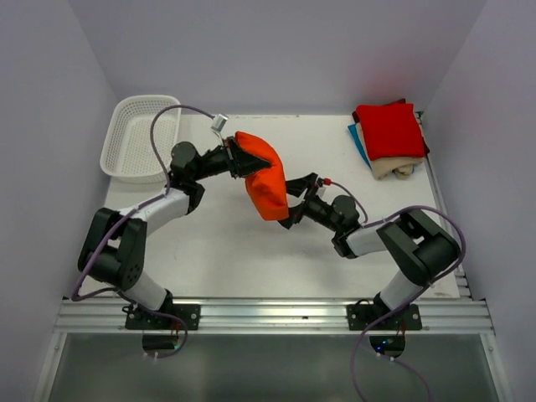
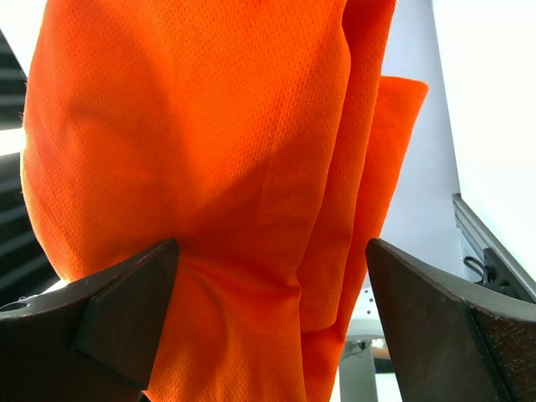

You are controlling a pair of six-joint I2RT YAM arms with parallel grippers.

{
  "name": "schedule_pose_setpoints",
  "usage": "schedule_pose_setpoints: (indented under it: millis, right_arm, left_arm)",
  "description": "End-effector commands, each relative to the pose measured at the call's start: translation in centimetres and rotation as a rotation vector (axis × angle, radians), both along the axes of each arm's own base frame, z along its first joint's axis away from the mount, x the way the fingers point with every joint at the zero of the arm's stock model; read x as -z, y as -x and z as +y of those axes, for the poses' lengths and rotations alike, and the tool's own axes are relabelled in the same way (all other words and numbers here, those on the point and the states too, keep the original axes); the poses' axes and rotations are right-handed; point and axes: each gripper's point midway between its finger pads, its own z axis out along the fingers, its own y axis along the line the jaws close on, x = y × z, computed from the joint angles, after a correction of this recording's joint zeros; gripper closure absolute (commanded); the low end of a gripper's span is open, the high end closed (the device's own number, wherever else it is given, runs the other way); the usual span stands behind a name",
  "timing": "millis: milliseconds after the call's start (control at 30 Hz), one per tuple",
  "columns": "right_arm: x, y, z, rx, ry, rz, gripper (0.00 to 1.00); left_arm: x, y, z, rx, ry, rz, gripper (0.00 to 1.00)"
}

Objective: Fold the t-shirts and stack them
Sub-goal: Neatly place the folded tshirt to the corner

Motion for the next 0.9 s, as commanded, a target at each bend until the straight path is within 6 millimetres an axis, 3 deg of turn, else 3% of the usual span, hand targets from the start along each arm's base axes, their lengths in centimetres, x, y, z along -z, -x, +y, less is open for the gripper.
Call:
schedule_pose_setpoints:
  millis: [0, 33, 100, 167, 200, 233, 300, 333, 400, 433, 500, 533, 567, 667, 700, 767, 800, 867]
  right_arm:
    - [-6.6, 0.7, -0.8, 0.019, -0.187, -0.226, 0.01]
    - [-6.2, 0.5, -0.7, 0.02, -0.181, -0.215, 0.01]
    - [-5.2, 0.1, -0.5, 0.026, -0.165, -0.195, 0.01]
    - [-4.6, -0.3, -0.6, 0.043, -0.148, -0.195, 0.01]
    - [-4.1, -0.5, -0.8, 0.055, -0.131, -0.2, 0.01]
    - [-3.7, -0.7, -1.0, 0.065, -0.124, -0.195, 0.01]
    - [-2.6, -1.3, -2.1, 0.106, -0.09, -0.192, 0.01]
    - [-2.3, -1.4, -2.5, 0.12, -0.079, -0.192, 0.01]
    - [-1.9, -1.6, -4.1, 0.17, -0.047, -0.212, 0.01]
    - [-1.8, -1.6, -4.5, 0.18, -0.036, -0.222, 0.01]
    - [-1.6, -1.8, -5.0, 0.191, -0.009, -0.241, 0.01]
    - [-1.7, -1.6, -5.0, 0.183, -0.005, -0.251, 0.01]
    - [-1.7, -1.7, -4.9, 0.181, -0.001, -0.256, 0.01]
    - [-1.9, -1.6, -5.1, 0.185, 0.005, -0.28, 0.01]
    - [-1.8, -1.7, -5.1, 0.189, 0.018, -0.285, 0.01]
    - [-1.8, -1.7, -5.2, 0.187, 0.04, -0.292, 0.01]
    - [-1.5, -2.0, -5.3, 0.191, 0.064, -0.288, 0.01]
    - [-1.7, -2.0, -5.3, 0.188, 0.074, -0.301, 0.01]
  left_arm:
    - [-2.8, -1.3, -0.1, -0.044, 0.103, -0.166, 1.0]
    - [-2.0, -2.2, -0.5, -0.044, 0.103, -0.145, 1.0]
    - [-3.2, -3.0, -0.8, -0.029, 0.141, -0.172, 1.0]
    - [-2.4, -4.2, -1.4, -0.011, 0.159, -0.144, 1.0]
    - [-3.3, -4.9, -1.7, -0.003, 0.174, -0.16, 1.0]
    - [-2.1, -6.0, -2.0, -0.005, 0.176, -0.128, 1.0]
    - [-2.7, -7.4, -2.2, -0.013, 0.201, -0.132, 1.0]
    - [-1.1, -8.8, -2.4, -0.029, 0.198, -0.091, 1.0]
    - [-0.8, -10.4, -2.2, -0.043, 0.226, -0.065, 1.0]
    - [0.8, -11.5, -2.2, -0.062, 0.239, -0.02, 1.0]
    - [1.2, -11.8, -1.8, -0.065, 0.305, 0.008, 1.0]
    - [2.9, -12.7, -1.8, -0.09, 0.325, 0.052, 1.0]
    - [3.0, -12.3, -1.7, -0.078, 0.357, 0.065, 1.0]
    - [6.9, -11.8, -1.5, -0.106, 0.319, 0.154, 1.0]
    - [9.7, -11.0, -1.0, -0.131, 0.27, 0.223, 1.0]
    - [11.0, -9.7, -0.3, -0.155, 0.209, 0.23, 1.0]
    - [13.1, -8.2, 0.3, -0.165, 0.174, 0.281, 1.0]
    - [12.9, -6.4, 1.1, -0.168, 0.144, 0.254, 1.0]
